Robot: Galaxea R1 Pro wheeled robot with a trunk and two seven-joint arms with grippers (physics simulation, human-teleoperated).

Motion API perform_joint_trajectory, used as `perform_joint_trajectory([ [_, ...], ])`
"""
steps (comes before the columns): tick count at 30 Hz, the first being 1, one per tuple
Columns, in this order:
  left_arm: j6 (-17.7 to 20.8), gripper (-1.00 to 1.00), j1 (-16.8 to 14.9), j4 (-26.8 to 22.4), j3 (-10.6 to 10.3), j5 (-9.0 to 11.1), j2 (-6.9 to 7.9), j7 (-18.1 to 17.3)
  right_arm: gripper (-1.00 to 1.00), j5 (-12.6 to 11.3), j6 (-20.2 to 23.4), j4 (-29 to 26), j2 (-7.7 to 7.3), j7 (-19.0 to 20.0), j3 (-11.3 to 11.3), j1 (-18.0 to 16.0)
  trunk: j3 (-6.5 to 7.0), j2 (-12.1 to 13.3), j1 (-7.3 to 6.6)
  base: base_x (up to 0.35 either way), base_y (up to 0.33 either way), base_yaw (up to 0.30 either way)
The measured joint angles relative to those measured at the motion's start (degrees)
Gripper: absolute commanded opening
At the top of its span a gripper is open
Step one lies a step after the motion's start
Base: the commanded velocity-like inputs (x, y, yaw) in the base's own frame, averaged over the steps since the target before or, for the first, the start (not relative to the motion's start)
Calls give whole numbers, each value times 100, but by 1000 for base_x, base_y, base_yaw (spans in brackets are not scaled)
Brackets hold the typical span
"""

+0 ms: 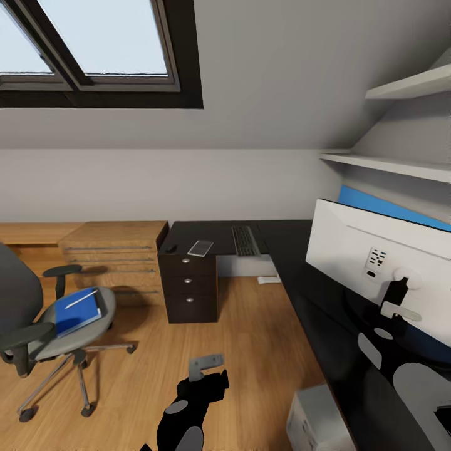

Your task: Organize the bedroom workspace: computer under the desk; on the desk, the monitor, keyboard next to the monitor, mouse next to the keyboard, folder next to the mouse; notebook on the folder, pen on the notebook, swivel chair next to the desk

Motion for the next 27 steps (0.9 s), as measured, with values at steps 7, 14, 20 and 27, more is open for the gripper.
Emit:
perform_joint_trajectory([
  [7,-2,100,-1,0,10,1,7,-1,-100,-3,-4,1,5,8,35,0,0,0,-1,-89,14,0],
  [14,-5,100,-1,0,8,1,4,0,-100,10,3,-2,6,25,30,1,0,0,1,-84,0,0],
  [20,-8,100,-1,15,9,1,0,3,-100,1,-3,0,5,22,18,0,0,0,-1,-99,0,0],
  [27,-9,100,-1,18,9,1,0,1,-100,3,-3,0,5,23,8,0,0,0,-1,-4,0,0],
])
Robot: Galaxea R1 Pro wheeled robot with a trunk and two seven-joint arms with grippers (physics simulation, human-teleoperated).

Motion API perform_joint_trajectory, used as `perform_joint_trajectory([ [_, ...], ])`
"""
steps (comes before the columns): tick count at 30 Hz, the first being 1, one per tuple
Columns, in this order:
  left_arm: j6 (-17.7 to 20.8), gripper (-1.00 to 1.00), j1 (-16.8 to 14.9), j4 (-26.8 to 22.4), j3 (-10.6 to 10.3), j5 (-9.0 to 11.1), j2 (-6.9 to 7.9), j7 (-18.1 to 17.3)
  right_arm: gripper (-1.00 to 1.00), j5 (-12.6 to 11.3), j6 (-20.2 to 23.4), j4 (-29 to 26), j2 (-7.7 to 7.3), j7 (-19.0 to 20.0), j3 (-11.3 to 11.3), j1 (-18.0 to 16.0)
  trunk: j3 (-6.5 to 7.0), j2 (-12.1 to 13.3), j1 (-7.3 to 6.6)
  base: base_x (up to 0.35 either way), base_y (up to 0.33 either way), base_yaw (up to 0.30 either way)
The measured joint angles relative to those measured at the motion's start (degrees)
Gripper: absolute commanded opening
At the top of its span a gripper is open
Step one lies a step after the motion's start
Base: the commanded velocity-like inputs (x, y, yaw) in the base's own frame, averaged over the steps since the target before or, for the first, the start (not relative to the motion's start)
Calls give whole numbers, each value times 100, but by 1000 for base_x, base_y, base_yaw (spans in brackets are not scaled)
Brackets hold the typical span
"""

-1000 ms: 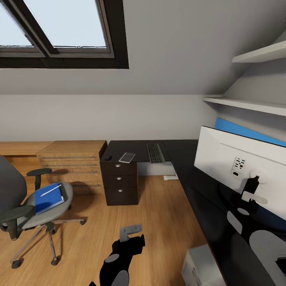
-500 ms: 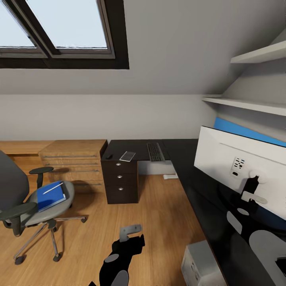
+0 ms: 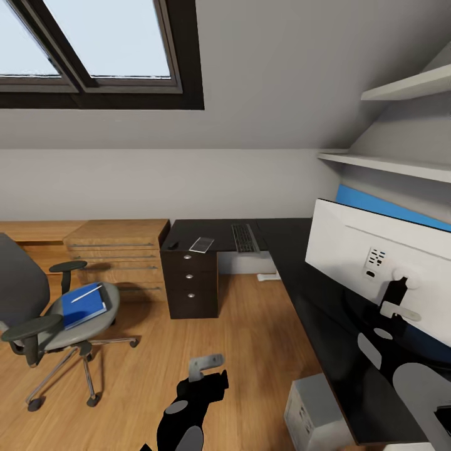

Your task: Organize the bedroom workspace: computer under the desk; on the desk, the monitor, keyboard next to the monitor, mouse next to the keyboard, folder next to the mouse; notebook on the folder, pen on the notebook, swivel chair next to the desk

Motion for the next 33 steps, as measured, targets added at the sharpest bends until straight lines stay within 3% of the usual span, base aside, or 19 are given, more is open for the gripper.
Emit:
perform_joint_trajectory([
  [8,0,100,0,4,0,0,0,-2,-100,6,1,0,0,1,8,0,0,0,2,-193,0,0],
  [18,0,100,2,2,0,0,0,-1,-100,2,0,0,0,0,0,0,0,0,0,-17,0,0],
  [19,0,100,2,3,0,0,0,-1,100,2,0,0,0,0,0,0,0,0,0,0,0,0],
  [20,0,100,1,4,1,0,0,1,100,-92,-15,14,-1,5,-9,4,-1,0,0,0,0,0],
  [33,0,100,0,6,1,0,2,-3,100,-98,-17,15,-2,5,-10,4,-1,0,0,0,0,0],
])
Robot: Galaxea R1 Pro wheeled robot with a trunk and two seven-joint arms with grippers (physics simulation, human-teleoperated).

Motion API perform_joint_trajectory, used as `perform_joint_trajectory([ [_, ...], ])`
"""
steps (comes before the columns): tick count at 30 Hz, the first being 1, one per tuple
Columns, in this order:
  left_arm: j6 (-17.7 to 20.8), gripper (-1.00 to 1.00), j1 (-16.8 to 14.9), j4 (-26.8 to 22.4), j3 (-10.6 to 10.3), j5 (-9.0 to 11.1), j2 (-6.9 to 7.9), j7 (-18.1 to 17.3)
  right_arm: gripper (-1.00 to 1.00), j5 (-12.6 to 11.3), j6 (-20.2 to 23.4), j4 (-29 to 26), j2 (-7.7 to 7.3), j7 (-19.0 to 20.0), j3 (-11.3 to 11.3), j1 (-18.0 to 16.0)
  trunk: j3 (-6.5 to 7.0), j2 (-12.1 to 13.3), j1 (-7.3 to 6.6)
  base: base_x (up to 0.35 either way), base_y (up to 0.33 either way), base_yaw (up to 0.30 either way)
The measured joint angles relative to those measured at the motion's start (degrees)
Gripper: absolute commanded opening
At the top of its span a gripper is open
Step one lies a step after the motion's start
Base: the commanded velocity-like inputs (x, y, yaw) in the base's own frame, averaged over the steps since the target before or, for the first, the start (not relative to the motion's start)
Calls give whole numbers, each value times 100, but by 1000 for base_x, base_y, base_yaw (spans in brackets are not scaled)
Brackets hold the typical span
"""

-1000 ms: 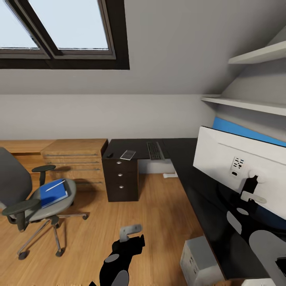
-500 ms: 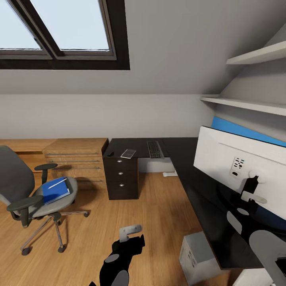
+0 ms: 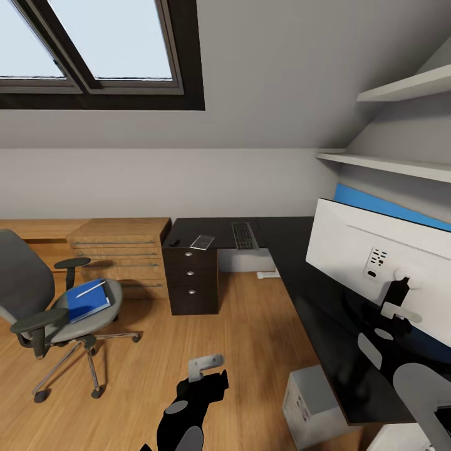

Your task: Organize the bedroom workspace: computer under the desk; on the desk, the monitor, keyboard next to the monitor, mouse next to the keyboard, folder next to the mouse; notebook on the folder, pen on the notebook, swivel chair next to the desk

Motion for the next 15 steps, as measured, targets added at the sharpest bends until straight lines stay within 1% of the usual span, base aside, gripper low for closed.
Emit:
perform_joint_trajectory([
  [15,0,100,0,0,0,0,4,2,100,-3,0,-3,-2,0,0,0,0,0,0,0,0,0],
])
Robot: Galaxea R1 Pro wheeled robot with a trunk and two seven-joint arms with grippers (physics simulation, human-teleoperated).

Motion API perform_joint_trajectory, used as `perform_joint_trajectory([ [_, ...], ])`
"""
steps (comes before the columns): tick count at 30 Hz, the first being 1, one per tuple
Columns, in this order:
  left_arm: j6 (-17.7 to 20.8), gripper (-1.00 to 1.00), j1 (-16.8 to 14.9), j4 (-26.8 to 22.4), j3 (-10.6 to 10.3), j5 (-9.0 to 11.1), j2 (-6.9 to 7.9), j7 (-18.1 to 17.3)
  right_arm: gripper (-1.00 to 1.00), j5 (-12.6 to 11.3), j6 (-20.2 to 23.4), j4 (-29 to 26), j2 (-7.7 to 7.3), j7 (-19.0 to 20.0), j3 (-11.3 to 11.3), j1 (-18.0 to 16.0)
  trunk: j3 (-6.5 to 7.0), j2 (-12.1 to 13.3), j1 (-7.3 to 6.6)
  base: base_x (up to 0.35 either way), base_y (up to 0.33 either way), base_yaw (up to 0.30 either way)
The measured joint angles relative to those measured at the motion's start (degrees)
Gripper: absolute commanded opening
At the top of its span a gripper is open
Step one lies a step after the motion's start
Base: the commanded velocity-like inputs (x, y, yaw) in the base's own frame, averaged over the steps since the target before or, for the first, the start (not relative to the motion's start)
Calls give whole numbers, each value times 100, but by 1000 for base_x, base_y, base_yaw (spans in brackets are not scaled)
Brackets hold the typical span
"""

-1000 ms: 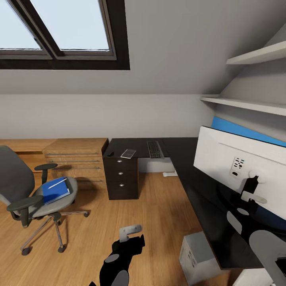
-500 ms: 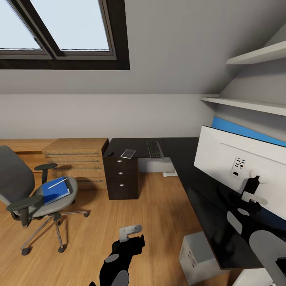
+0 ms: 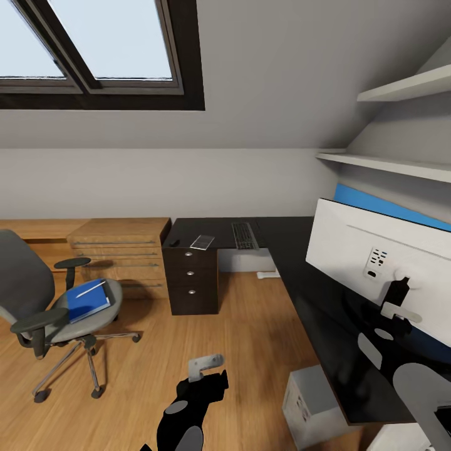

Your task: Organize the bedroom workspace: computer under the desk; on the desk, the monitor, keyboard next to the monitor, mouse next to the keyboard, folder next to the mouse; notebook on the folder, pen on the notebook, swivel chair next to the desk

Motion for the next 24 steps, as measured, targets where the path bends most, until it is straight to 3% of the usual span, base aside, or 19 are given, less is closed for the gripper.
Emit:
perform_joint_trajectory([
  [6,0,100,0,0,0,0,-4,1,100,-3,1,1,2,0,0,0,0,0,2,-128,0,0],
  [15,0,100,0,9,0,0,-6,6,100,0,8,3,2,0,7,0,0,0,4,-315,0,0],
  [24,-1,100,0,10,0,-8,-4,5,100,-3,8,3,3,-1,1,-1,0,0,3,-281,-179,0],
])
